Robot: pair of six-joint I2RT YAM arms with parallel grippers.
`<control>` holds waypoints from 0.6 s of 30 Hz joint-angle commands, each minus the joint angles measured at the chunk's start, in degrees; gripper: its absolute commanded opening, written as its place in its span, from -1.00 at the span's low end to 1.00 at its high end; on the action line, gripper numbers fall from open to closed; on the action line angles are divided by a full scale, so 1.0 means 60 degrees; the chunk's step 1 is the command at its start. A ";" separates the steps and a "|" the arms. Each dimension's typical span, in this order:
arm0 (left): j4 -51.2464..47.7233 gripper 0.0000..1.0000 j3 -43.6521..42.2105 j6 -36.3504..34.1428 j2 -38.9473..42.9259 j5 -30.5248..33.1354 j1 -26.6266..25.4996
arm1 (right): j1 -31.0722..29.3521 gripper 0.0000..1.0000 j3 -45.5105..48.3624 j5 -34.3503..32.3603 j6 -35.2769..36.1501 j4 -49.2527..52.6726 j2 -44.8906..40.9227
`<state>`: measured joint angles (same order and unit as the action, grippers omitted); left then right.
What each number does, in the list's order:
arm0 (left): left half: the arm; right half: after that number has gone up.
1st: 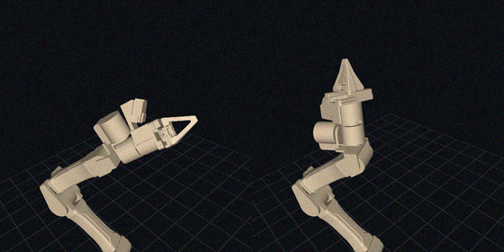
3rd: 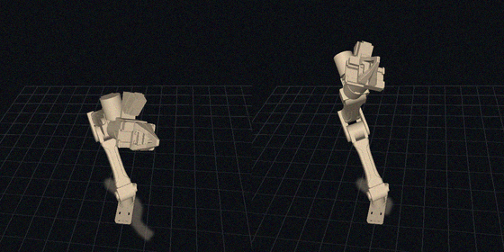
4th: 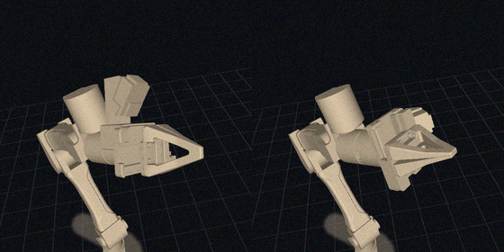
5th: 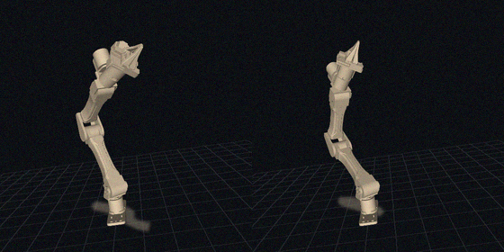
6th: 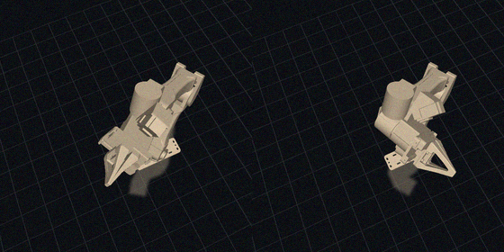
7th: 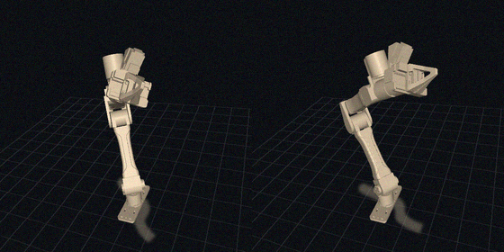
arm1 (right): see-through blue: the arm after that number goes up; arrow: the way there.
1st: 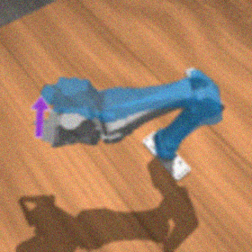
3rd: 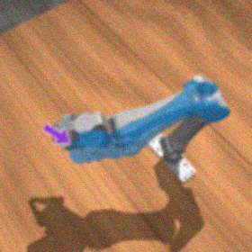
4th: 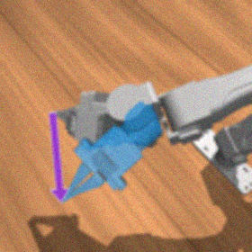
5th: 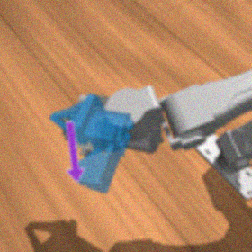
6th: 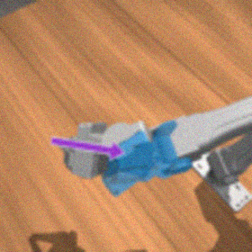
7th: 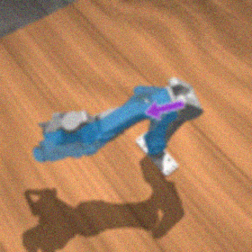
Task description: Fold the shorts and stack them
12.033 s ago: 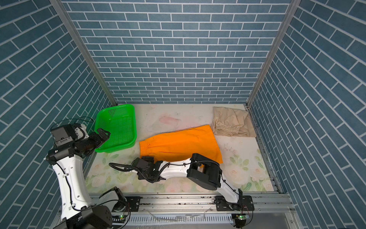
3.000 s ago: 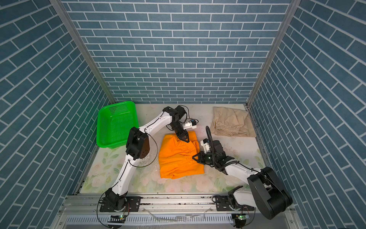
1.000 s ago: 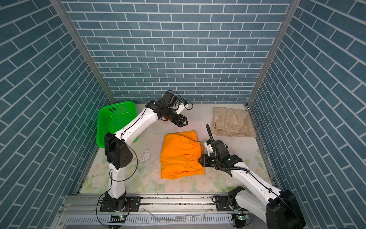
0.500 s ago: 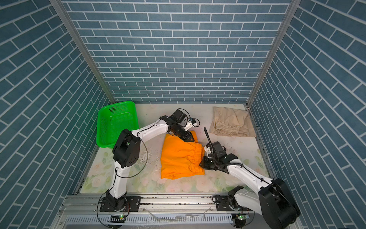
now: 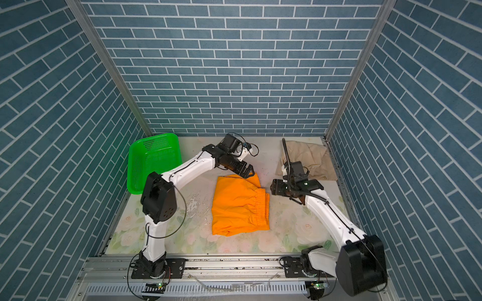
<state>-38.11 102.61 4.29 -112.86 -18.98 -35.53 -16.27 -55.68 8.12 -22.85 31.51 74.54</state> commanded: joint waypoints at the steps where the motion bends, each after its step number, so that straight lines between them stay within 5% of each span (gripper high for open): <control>1: -0.0125 0.99 -0.1344 0.0900 0.1646 0.1985 0.0449 | 0.0988 0.47 -0.1414 -0.0783 0.1374 -0.0212 0.1586; 11: 0.2063 0.99 -0.7352 0.3042 0.5543 0.2139 0.1243 | 0.3117 0.35 -0.7548 -0.0657 0.1930 0.0985 0.7505; 18: 0.2438 0.99 -0.8783 0.3453 0.6423 0.2095 0.1374 | 0.3246 0.11 -0.8316 -0.0798 0.2007 0.1662 0.8977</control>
<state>-26.98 50.52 22.96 -76.53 -7.05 -27.86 3.81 -105.60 3.46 -12.58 36.45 127.46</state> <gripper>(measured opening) 0.996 0.559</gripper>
